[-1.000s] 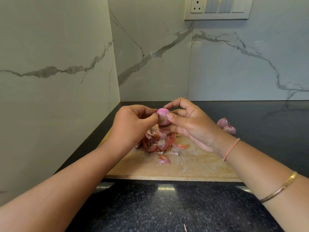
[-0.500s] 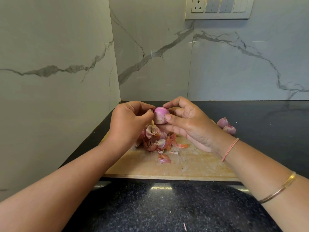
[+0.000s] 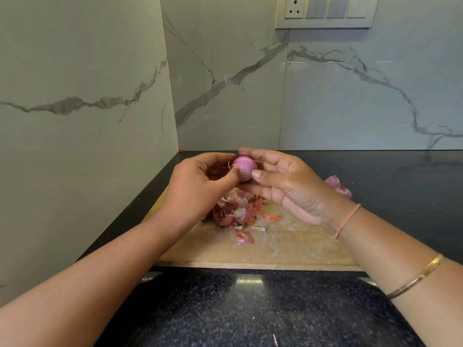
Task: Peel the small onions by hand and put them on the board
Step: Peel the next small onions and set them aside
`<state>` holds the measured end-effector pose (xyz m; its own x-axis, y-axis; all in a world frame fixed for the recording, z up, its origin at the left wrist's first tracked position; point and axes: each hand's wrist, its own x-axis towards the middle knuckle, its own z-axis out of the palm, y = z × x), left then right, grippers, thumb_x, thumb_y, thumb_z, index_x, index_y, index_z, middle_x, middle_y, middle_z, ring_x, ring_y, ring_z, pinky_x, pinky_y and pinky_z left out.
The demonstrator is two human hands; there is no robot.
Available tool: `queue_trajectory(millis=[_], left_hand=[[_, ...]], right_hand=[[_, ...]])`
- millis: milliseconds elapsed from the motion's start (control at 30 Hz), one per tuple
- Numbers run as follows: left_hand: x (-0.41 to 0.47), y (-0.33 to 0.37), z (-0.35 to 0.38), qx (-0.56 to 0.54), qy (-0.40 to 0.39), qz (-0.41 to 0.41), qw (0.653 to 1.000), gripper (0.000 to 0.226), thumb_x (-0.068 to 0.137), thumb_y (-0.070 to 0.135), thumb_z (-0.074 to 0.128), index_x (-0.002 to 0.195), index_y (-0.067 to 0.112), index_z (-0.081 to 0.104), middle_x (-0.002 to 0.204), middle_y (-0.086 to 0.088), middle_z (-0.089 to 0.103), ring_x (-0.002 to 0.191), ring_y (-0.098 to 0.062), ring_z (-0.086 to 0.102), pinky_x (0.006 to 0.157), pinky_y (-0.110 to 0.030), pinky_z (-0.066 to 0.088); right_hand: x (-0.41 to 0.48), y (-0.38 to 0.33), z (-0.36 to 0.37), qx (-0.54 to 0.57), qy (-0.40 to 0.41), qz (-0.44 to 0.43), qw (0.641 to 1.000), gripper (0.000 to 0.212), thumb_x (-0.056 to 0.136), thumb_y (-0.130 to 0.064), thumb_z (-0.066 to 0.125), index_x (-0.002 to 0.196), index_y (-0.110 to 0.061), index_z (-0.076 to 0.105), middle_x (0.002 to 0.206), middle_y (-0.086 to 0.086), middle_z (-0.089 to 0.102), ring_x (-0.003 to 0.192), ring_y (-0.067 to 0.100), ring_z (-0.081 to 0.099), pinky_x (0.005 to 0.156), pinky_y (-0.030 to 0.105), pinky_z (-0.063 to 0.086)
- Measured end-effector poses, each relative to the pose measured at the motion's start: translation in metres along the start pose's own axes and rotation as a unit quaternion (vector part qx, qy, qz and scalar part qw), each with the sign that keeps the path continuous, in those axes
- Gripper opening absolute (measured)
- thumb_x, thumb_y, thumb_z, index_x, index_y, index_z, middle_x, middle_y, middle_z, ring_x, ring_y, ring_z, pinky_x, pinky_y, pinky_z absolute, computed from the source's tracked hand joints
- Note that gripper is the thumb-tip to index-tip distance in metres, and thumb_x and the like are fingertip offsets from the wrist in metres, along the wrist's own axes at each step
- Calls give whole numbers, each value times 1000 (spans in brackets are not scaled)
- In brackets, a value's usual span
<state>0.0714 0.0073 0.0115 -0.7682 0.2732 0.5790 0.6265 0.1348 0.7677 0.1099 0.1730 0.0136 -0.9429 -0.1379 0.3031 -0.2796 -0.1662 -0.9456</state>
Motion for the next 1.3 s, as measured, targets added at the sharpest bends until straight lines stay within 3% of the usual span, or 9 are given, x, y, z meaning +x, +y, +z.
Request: queue_trajectory(millis=[133, 367, 667, 900, 967, 1033, 1133, 1233, 1300], left_hand=[[-1, -1, 0, 52, 9, 20, 998, 20, 81, 17, 71, 99, 25, 70, 86, 14, 71, 80, 2, 68, 77, -18, 55], [-2, 2, -2, 156, 17, 99, 983, 25, 82, 22, 68, 106, 17, 72, 85, 11, 72, 77, 5, 66, 74, -17, 55], [-2, 0, -2, 244, 22, 187, 951, 27, 83, 24, 62, 101, 8, 73, 76, -1, 74, 62, -7, 65, 59, -27, 58], [-1, -3, 0, 249, 23, 190, 949, 26, 84, 25, 58, 96, 9, 75, 68, 0, 71, 55, -9, 62, 50, -29, 54], [0, -3, -1, 248, 25, 186, 951, 27, 84, 25, 57, 97, 10, 75, 68, 1, 72, 53, -4, 59, 51, -23, 53], [1, -3, -2, 234, 30, 176, 956, 23, 85, 20, 58, 98, 11, 75, 69, 4, 71, 50, 1, 55, 51, -7, 43], [3, -4, -5, 195, 28, 145, 970, 19, 88, 10, 61, 102, 13, 74, 66, 16, 64, 52, 10, 54, 51, -2, 36], [2, -3, -6, 145, 15, 116, 982, 23, 88, 9, 59, 107, 16, 71, 69, 24, 62, 55, 9, 56, 55, -3, 37], [2, -2, -6, 128, 9, 112, 985, 23, 88, 13, 61, 107, 17, 71, 77, 19, 68, 63, 5, 62, 60, -8, 44]], right_hand=[[-1, 1, 2, -32, 6, -8, 999, 40, 85, 4, 58, 122, -12, 57, 114, 10, 69, 102, 18, 67, 89, 36, 55], [0, 3, 6, -120, 49, -46, 990, 38, 82, 4, 64, 113, -18, 64, 112, 6, 69, 102, 15, 67, 78, 30, 57], [2, 5, 10, -170, 70, -63, 981, 43, 82, 4, 65, 124, -7, 59, 116, 8, 67, 102, 14, 67, 80, 33, 58], [3, 6, 11, -169, 81, -65, 980, 41, 83, 5, 64, 122, -8, 60, 115, 8, 67, 102, 14, 67, 83, 35, 57], [3, 6, 11, -168, 80, -62, 981, 40, 84, 4, 64, 121, -9, 60, 115, 8, 68, 102, 14, 67, 84, 35, 57], [2, 6, 11, -157, 72, -56, 983, 40, 84, 5, 63, 121, -10, 60, 114, 8, 68, 102, 14, 67, 84, 33, 57], [1, 3, 8, -112, 59, -44, 991, 41, 85, 7, 60, 123, -7, 58, 112, 9, 69, 99, 16, 68, 81, 30, 57], [1, 0, 4, -65, 47, -34, 996, 43, 86, 6, 58, 128, -3, 54, 112, 11, 69, 98, 19, 69, 81, 29, 57], [0, -1, 2, -59, 41, -30, 997, 43, 86, 6, 58, 128, -2, 54, 112, 10, 69, 97, 18, 69, 80, 29, 57]])
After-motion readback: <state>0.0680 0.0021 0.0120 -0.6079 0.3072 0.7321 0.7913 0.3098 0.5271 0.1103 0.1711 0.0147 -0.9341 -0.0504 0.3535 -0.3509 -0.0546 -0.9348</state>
